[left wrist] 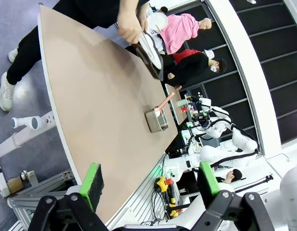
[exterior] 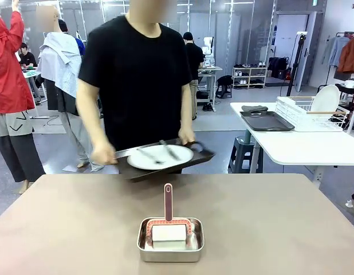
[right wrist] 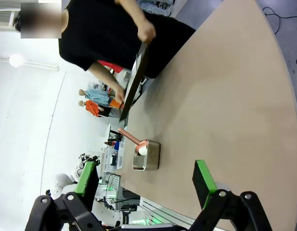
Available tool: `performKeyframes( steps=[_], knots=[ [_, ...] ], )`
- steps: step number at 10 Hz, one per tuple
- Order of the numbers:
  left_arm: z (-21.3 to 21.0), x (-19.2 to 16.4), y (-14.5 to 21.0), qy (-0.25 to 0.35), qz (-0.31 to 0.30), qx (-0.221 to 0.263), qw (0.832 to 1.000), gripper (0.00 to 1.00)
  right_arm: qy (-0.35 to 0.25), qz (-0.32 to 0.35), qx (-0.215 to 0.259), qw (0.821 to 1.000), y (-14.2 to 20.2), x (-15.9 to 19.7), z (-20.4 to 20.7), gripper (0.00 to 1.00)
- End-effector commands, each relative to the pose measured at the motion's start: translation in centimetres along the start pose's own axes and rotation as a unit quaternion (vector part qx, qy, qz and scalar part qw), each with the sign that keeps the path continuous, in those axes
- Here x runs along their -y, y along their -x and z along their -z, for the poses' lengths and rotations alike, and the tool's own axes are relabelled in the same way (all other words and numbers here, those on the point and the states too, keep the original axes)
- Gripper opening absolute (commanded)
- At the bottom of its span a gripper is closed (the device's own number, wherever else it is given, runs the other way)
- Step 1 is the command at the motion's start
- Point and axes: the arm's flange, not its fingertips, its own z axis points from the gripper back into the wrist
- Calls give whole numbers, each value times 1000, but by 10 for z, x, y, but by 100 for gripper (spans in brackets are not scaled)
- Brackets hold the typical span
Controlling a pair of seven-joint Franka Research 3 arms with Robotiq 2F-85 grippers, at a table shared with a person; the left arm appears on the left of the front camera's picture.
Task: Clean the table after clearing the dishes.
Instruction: When the right (or left) Handle tray is removed, use the right hand (or left hand) to clean the right (or left) side of the table with the Lint Roller.
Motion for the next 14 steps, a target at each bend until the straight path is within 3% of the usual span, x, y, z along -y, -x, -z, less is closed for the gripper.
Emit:
performKeyframes(
  steps=[1, 2, 3, 5, 6, 7, 8, 9, 12, 13, 14],
  knots=[
    [-1, 1, 5, -9, 2, -1, 1000, 100, -6, -6, 3, 1000, 0, -2, 2, 100],
    [0, 0, 0, 0, 0, 0, 1000, 100, -6, -6, 3, 1000, 0, -2, 2, 100],
    [-1, 18, -13, -21, 57, 3, 998, 100, -6, -6, 3, 1000, 0, -2, 2, 100],
    [84, 116, -93, -68, 208, -117, 969, 100, -6, -6, 3, 1000, 0, -2, 2, 100],
    [151, 175, -124, -73, 285, -179, 939, 100, -6, -6, 3, 1000, 0, -2, 2, 100],
    [229, 231, -143, -78, 349, -260, 897, 100, -6, -6, 3, 1000, 0, -2, 2, 100],
    [284, 264, -153, -94, 383, -305, 867, 100, -6, -6, 3, 1000, 0, -2, 2, 100],
    [341, 293, -154, -123, 424, -352, 825, 100, -6, -6, 3, 1000, 0, -2, 2, 100],
    [468, 325, -101, -151, 524, -443, 712, 100, -6, -6, 3, 1000, 0, -2, 2, 100],
    [494, 325, -83, -156, 541, -468, 681, 100, -6, -6, 3, 1000, 0, -2, 2, 100],
    [511, 325, -72, -153, 551, -479, 666, 100, -6, -6, 3, 1000, 0, -2, 2, 100]
  ],
)
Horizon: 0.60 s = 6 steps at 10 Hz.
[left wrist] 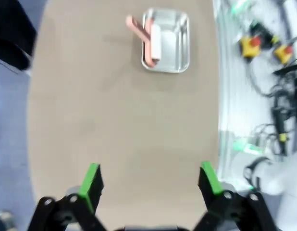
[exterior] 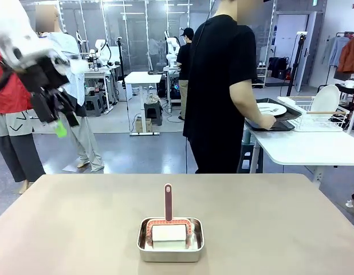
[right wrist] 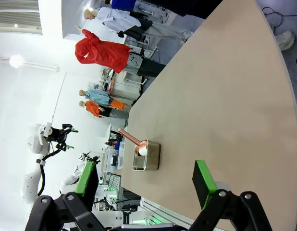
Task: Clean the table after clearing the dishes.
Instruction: When the right (or left) Handle tray is removed, use the right hand (or left hand) to clean the right (or left) side of the table with the Lint Roller.
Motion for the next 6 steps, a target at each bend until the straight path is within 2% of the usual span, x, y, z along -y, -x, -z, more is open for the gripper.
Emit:
performKeyframes(
  steps=[1, 2, 6],
  knots=[
    [18, 15, 24, -48, 15, 2, 999, 100, -5, -8, 3, 1000, 1, -3, 2, 100],
    [0, 0, 0, 0, 0, 0, 1000, 100, -5, -8, 3, 1000, 1, -3, 2, 100],
    [0, 0, 0, 0, 0, 0, 1000, 100, -5, -8, 3, 1000, 1, -3, 2, 100]
  ],
)
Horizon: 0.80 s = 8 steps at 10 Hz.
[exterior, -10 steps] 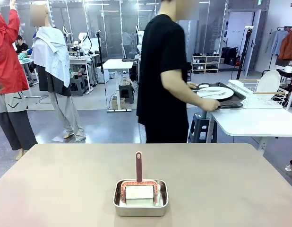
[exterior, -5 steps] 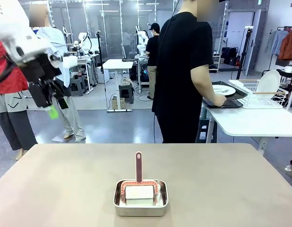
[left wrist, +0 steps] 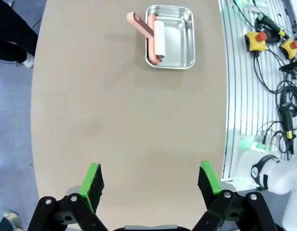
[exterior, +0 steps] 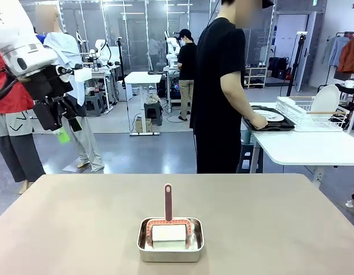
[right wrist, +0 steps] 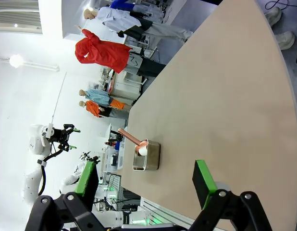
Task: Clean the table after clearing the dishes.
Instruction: When the right (or left) Handle tray is removed, use the right hand (or left hand) to clean the right (or left) side of the table with the Lint Roller.
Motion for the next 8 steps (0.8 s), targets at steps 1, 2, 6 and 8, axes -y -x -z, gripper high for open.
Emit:
performKeyframes(
  steps=[1, 2, 6, 8],
  knots=[
    [-2, 0, -3, 10, -8, -1, 1000, 100, -5, -8, 3, 1000, 1, -3, 2, 100],
    [0, 0, 0, 0, 0, 0, 1000, 100, -5, -8, 3, 1000, 1, -3, 2, 100],
    [24, -84, -127, 27, 50, 9, 998, 100, -5, -8, 3, 1000, 1, -3, 2, 100],
    [71, -92, -190, 27, 65, -58, 996, 100, -5, -8, 3, 1000, 1, -3, 2, 100]
  ],
)
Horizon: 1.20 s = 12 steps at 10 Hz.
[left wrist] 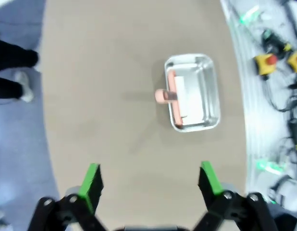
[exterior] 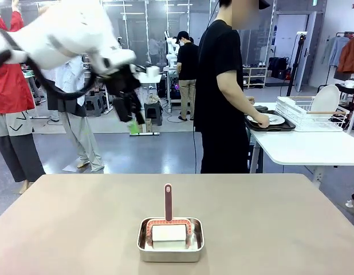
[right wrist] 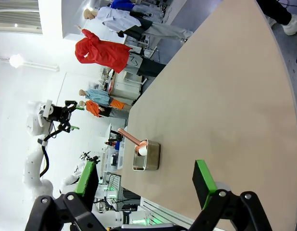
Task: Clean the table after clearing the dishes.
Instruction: When the right (or left) Handle tray is removed, use the right hand (or left hand) to clean the right (or left) side of the table with the Lint Roller.
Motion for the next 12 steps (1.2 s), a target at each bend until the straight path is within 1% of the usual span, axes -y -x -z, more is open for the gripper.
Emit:
performKeyframes(
  steps=[1, 2, 3, 4, 5, 6, 7, 8, 9, 10, 11, 12],
  knots=[
    [17, -17, -40, 7, 9, -62, 998, 100, -5, -8, 4, 1000, 2, -3, 1, 100],
    [33, -17, -54, 11, 3, -73, 997, 100, -5, -8, 4, 1000, 2, -3, 1, 100],
    [49, -17, -60, 20, -5, -98, 995, 100, -5, -8, 4, 1000, 2, -3, 1, 100],
    [61, -14, -63, 23, -11, -100, 995, 100, -5, -8, 4, 1000, 2, -3, 1, 100],
    [78, -12, -60, 20, -18, -117, 993, 100, -5, -8, 4, 1000, 2, -3, 1, 100],
    [92, -11, -56, 16, -21, -121, 992, 100, -5, -8, 4, 1000, 2, -3, 1, 100],
    [102, -14, -50, 15, -27, -98, 995, 100, -5, -8, 4, 1000, 2, -3, 1, 100],
    [119, -19, -47, 13, -32, -111, 993, 100, -5, -8, 4, 1000, 2, -3, 1, 100],
    [134, -24, -48, 43, -30, -96, 994, 100, -5, -8, 4, 1000, 2, -3, 1, 100],
    [147, -22, -54, 71, -33, -101, 992, 100, -5, -8, 4, 1000, 2, -3, 1, 100],
    [157, -17, -57, 73, -32, -119, 990, 100, -5, -8, 4, 1000, 2, -3, 1, 100],
    [163, -11, -56, 84, -38, -110, 990, 100, -5, -8, 4, 1000, 2, -3, 1, 100]
  ],
)
